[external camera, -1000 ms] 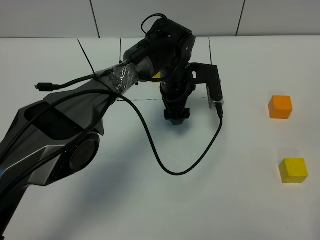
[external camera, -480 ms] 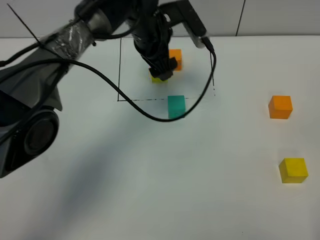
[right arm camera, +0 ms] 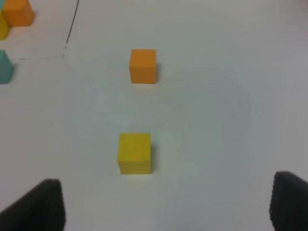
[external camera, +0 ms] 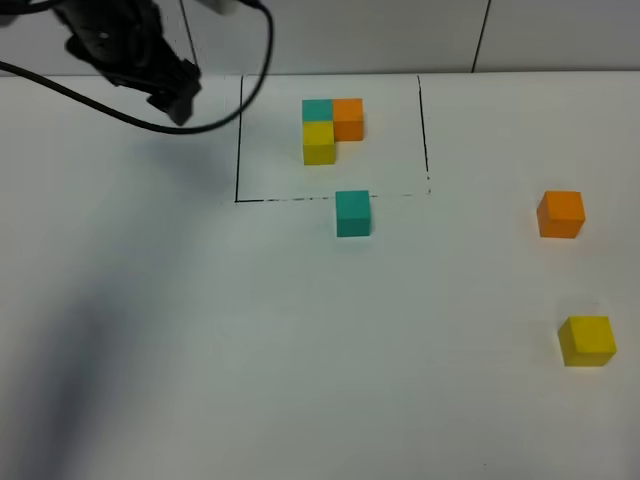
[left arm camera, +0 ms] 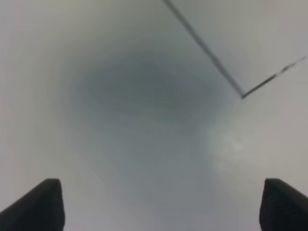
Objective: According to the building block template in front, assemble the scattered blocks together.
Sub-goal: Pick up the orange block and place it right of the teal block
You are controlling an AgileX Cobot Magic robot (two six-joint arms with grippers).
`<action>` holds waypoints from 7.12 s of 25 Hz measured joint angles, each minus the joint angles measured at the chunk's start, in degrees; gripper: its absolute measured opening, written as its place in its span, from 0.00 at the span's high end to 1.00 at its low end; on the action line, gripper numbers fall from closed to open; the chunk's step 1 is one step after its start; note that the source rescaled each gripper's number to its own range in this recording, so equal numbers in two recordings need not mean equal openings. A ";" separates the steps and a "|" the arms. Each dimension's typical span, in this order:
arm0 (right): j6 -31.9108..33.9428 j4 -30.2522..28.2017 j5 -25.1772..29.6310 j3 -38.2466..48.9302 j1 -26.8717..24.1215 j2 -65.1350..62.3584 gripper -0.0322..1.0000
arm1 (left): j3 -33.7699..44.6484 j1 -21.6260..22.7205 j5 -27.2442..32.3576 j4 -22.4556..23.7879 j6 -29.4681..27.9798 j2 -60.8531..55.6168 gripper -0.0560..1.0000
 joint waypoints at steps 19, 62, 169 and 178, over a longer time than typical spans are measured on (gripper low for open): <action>0.00 0.00 0.00 0.00 0.00 0.00 0.26 | 55.11 15.38 -11.92 0.00 -12.70 -61.88 0.01; 0.00 0.00 0.00 0.00 0.00 0.00 0.26 | 84.05 12.46 -7.44 -4.77 -11.70 -120.04 0.16; 9.38 0.15 0.12 -3.60 0.00 12.31 0.26 | 84.05 12.46 -7.49 -4.60 -12.83 -120.04 0.17; 4.86 0.50 -1.32 -15.64 0.00 41.76 0.26 | 84.05 12.46 -7.49 -4.60 -12.83 -120.04 0.17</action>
